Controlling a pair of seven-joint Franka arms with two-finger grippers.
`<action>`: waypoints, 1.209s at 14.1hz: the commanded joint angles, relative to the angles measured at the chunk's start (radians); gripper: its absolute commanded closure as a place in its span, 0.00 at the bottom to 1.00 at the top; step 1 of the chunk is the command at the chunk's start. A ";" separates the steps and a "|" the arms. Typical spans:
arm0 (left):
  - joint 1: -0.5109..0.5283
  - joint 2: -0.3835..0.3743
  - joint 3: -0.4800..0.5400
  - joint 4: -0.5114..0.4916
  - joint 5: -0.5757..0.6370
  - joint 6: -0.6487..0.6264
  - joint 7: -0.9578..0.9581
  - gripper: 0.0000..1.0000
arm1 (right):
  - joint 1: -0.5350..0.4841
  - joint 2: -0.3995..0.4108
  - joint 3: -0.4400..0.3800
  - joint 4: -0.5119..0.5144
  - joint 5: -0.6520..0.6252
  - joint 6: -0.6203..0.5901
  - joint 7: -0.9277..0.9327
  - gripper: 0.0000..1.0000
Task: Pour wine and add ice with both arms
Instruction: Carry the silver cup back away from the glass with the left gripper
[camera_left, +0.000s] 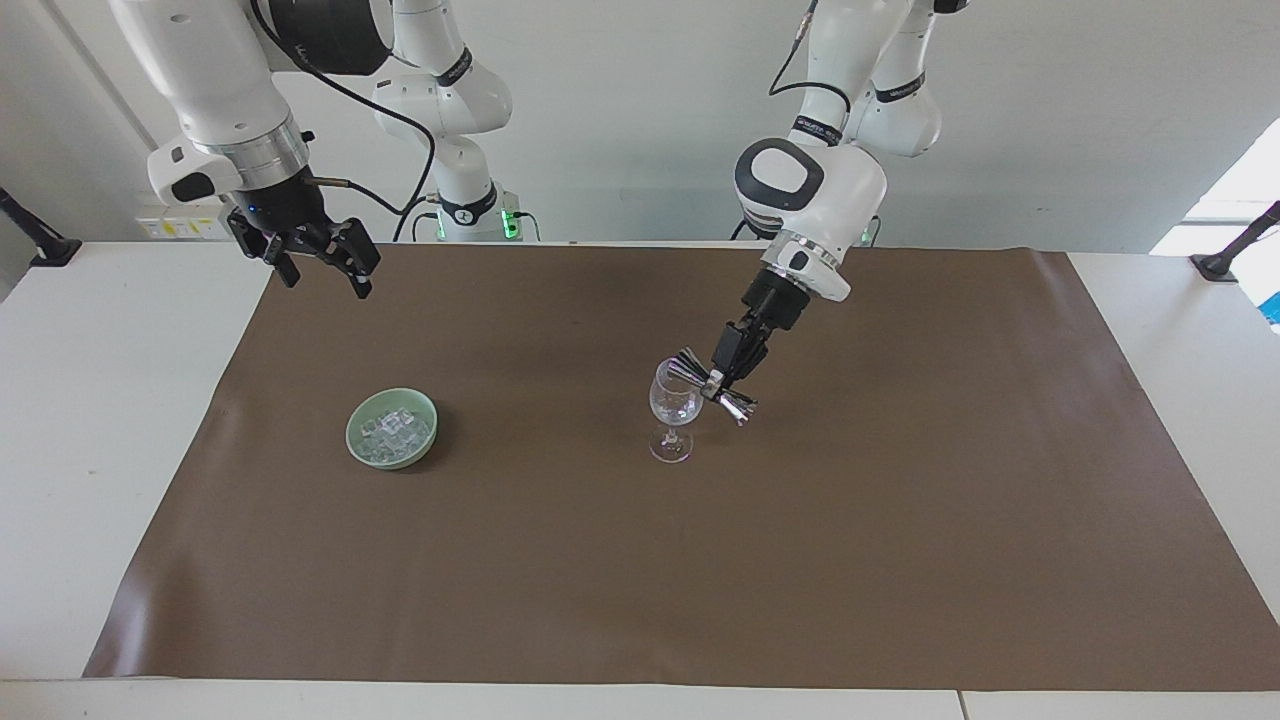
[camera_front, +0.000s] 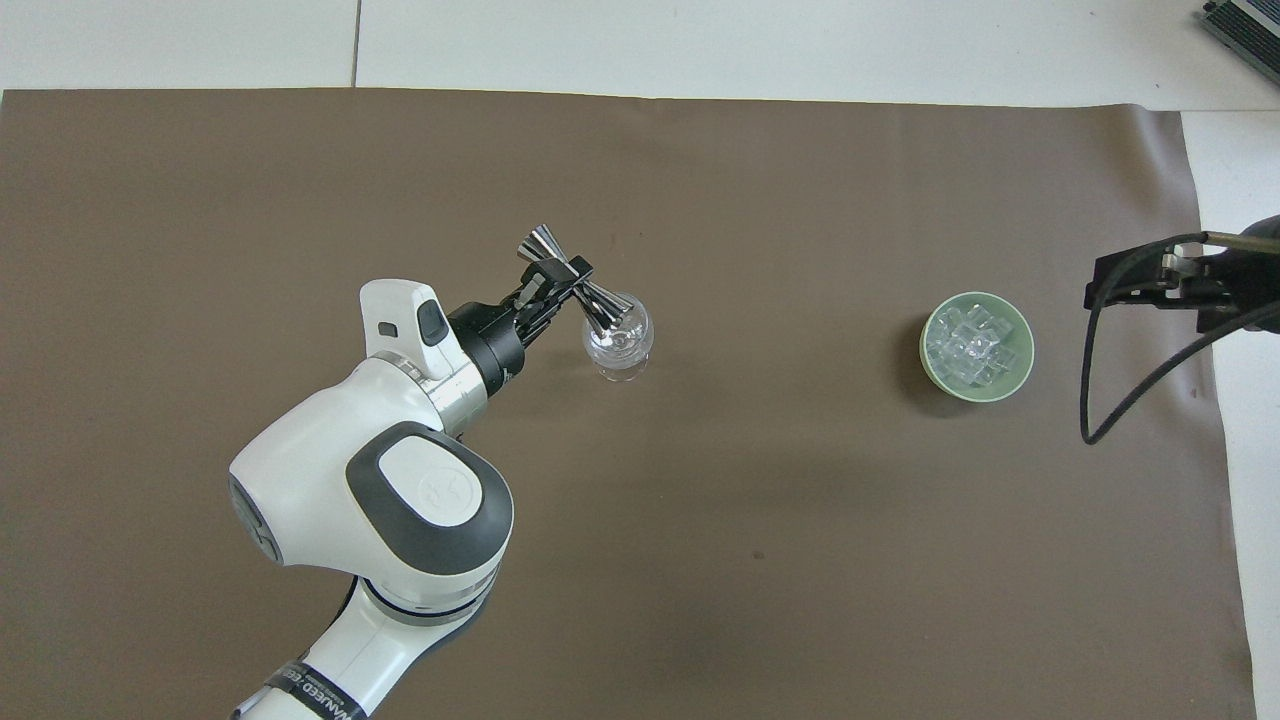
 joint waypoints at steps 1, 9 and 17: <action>-0.031 -0.011 0.015 -0.001 0.003 0.035 0.034 1.00 | -0.006 -0.021 0.001 -0.023 0.023 -0.004 -0.020 0.00; -0.033 -0.013 0.014 0.015 0.000 0.040 0.077 1.00 | -0.006 -0.021 0.001 -0.023 0.023 -0.004 -0.020 0.00; 0.028 -0.031 0.017 0.019 -0.010 -0.057 -0.143 1.00 | -0.006 -0.021 0.001 -0.023 0.025 -0.004 -0.020 0.00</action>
